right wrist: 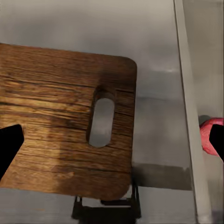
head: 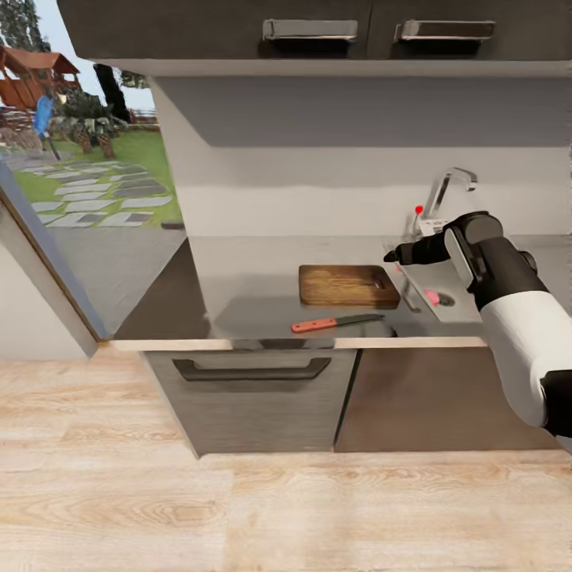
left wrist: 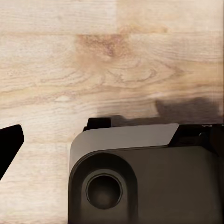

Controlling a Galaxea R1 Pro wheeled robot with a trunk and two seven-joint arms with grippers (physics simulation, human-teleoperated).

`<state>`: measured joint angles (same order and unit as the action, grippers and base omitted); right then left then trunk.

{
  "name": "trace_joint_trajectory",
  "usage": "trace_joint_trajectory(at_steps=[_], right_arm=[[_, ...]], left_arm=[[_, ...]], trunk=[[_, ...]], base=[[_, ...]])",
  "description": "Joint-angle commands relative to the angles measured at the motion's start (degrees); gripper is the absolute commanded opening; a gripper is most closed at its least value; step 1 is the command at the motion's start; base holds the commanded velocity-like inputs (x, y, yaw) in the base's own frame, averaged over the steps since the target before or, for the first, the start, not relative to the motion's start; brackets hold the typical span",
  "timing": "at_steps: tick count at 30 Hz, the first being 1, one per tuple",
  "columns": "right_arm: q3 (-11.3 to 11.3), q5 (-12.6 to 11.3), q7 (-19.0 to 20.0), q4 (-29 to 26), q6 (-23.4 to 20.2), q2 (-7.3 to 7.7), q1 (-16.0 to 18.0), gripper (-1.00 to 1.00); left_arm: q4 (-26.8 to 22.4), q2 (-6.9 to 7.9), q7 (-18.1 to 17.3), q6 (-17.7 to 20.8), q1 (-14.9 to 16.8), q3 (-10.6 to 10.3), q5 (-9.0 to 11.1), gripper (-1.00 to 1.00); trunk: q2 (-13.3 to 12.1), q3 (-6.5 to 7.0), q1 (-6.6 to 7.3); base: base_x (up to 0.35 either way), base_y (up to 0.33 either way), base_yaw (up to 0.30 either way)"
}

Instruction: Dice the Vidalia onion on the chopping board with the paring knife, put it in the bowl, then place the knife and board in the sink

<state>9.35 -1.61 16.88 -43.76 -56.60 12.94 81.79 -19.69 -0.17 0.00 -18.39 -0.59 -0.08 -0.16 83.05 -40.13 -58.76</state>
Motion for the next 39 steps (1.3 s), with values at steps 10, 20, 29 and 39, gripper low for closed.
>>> trace_joint_trajectory(at_steps=[10, 20, 29, 39], right_arm=[[0.3, -0.1, -0.1, 2.6, -0.1, -0.02, 0.0, 1.00], [0.3, 0.0, 0.0, 7.0, 0.0, -0.02, 0.0, 1.00], [0.3, 0.0, 0.1, 13.7, 3.2, -0.11, 0.0, 1.00], [0.3, 0.0, 0.2, 22.5, 10.9, -0.15, 0.0, 1.00]], left_arm=[[-0.1, 0.00, 0.0, -0.1, 0.0, 0.0, 0.0, 1.00], [-0.1, 0.00, 0.0, -0.1, 0.0, 0.0, 0.0, 1.00], [-0.1, 0.00, 0.0, -0.1, 0.0, 0.0, 0.0, 1.00], [-0.1, 0.00, 0.0, -0.1, 0.0, 0.0, 0.0, 1.00]], trunk=[[0.0, -0.04, 0.04], [0.0, -0.04, 0.04], [0.0, -0.04, 0.04], [0.0, -0.04, 0.04]], base=[[-0.337, 0.000, 0.000], [-0.337, 0.000, 0.000], [-0.337, 0.000, 0.000], [-0.237, 0.000, 0.000]])
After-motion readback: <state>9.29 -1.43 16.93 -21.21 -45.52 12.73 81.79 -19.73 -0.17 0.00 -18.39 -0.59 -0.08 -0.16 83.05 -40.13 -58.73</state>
